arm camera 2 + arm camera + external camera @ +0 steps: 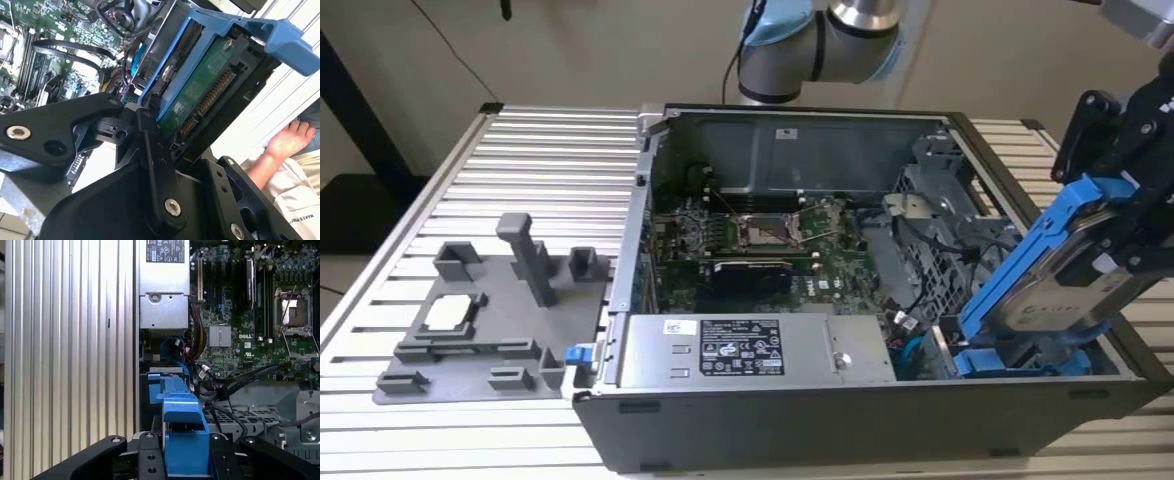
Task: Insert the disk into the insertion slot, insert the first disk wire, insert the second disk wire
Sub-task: 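Insert the disk into the insertion slot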
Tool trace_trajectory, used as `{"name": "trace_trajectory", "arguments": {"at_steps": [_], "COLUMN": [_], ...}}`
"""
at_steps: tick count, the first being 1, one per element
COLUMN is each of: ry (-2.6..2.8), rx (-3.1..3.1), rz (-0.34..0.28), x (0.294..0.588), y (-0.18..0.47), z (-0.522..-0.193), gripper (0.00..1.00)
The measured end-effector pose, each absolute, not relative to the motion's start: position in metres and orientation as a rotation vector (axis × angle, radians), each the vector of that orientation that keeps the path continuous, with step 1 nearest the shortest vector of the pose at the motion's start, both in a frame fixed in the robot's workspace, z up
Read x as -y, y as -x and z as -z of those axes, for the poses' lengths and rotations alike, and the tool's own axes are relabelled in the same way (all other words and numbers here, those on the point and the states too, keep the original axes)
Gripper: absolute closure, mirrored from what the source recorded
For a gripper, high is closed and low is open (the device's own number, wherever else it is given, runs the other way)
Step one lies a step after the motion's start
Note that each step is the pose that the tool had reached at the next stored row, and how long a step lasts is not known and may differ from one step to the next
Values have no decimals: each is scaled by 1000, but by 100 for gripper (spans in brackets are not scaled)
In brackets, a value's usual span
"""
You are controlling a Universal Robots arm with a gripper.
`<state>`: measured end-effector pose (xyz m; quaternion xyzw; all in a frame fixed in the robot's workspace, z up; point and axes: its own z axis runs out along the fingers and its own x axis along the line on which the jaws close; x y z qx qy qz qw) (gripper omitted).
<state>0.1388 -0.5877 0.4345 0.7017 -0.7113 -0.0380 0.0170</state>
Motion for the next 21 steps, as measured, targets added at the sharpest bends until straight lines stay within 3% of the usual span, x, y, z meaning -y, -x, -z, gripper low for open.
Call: {"name": "trace_trajectory", "arguments": {"at_steps": [21], "ry": [-2181], "rx": [2211], "rz": [118], "x": [586], "y": [-139], "z": [-424], "gripper": [68]}}
